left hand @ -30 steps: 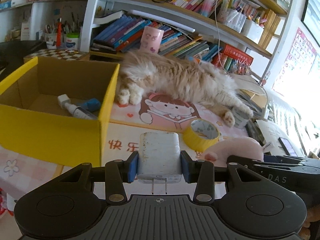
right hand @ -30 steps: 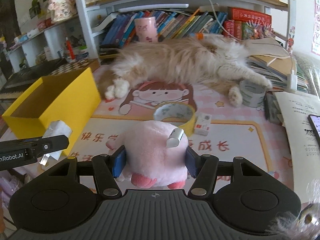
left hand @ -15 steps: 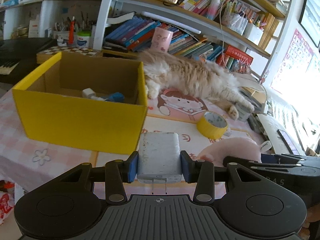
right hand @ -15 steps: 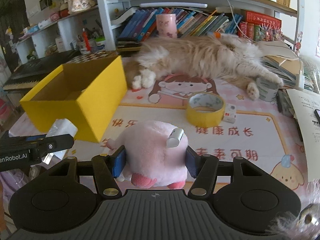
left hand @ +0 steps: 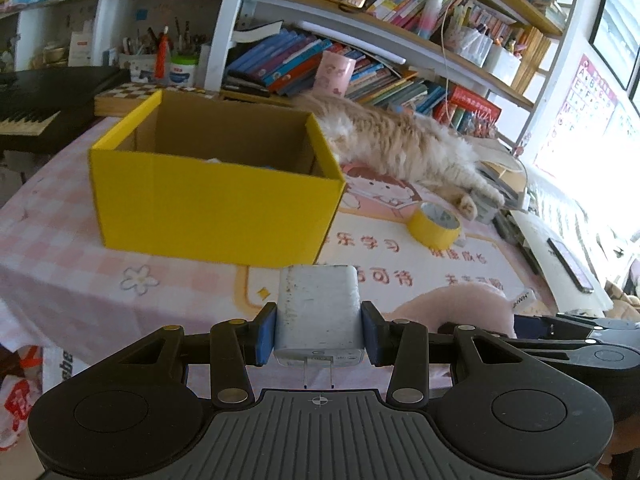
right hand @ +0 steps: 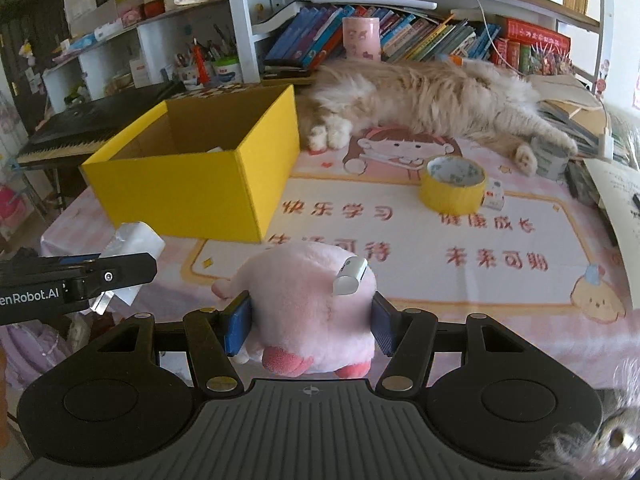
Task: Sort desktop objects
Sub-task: 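Lift the pink pig and white plug and carry both toward the yellow box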
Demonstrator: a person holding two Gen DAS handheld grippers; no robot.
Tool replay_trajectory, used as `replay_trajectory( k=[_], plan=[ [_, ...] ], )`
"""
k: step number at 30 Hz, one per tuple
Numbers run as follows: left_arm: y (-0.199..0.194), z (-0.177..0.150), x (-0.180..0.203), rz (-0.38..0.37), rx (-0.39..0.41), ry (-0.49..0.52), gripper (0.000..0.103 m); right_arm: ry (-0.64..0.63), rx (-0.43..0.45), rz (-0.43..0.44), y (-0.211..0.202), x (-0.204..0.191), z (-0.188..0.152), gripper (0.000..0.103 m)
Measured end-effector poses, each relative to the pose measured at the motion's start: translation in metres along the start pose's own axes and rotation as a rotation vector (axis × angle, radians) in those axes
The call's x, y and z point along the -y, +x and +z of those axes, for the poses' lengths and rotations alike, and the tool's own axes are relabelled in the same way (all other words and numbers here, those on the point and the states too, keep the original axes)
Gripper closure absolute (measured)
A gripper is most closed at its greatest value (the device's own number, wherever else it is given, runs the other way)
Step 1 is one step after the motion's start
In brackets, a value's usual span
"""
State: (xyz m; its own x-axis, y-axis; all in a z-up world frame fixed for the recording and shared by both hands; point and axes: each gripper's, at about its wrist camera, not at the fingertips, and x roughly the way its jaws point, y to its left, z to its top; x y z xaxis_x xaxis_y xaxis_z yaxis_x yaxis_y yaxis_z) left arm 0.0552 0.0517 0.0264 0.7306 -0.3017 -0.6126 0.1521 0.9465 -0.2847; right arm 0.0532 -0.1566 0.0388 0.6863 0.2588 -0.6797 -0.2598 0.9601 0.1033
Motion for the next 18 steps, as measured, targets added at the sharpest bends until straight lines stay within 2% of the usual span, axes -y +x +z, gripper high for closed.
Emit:
replay_trajectory(
  k=[10,18],
  plan=[
    [-0.028,-0.017,-0.026,0.016,-0.018,0.015,0.061,0.024,-0.019,0.025,-0.003,-0.036,-0.023,0.046],
    [-0.045,-0.023,-0.049,0.064,0.000,-0.032,0.061,-0.020,-0.029,0.077,0.003,-0.065,-0.023,0.046]
  ],
)
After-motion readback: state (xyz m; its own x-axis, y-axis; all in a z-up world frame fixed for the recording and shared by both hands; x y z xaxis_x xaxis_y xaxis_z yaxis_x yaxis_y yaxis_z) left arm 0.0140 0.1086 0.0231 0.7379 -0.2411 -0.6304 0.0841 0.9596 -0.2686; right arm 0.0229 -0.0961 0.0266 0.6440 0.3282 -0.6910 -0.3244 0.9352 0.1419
